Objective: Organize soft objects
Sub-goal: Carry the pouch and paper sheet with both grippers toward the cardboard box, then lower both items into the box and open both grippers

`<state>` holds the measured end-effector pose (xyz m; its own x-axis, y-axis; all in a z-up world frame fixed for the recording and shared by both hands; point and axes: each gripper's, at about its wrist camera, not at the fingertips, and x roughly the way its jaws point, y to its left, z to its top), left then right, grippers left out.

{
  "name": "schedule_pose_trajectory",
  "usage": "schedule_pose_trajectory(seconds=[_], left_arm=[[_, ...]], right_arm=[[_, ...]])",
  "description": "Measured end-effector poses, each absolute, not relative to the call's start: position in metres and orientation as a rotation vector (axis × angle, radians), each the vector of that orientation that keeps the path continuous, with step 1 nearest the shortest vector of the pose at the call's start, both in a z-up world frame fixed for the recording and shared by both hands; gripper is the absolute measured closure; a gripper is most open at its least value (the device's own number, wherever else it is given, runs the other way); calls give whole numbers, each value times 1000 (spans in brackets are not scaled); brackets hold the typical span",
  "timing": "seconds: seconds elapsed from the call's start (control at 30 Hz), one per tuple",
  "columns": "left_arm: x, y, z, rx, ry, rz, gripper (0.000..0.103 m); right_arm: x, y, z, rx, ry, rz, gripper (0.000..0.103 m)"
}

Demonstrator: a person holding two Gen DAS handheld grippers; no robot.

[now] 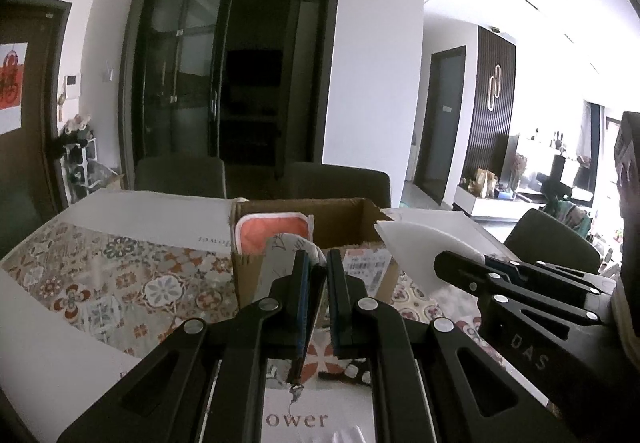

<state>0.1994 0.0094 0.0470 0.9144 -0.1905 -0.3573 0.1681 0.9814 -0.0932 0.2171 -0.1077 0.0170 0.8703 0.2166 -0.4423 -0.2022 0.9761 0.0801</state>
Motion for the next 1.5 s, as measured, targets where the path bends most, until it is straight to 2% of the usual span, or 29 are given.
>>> schedule_pose_trajectory(seconds=[0.93,1.17,1.5], left_arm=[[308,-5,94,34,291,-206,93],[348,-12,70,129,347,-166,93],[385,-13,21,125,504,-159,93]], right_arm=[[326,-102,62,-10,384,231,93],[358,-100,46,-30,426,230,93],[402,-95,4,-32,556,256,93]])
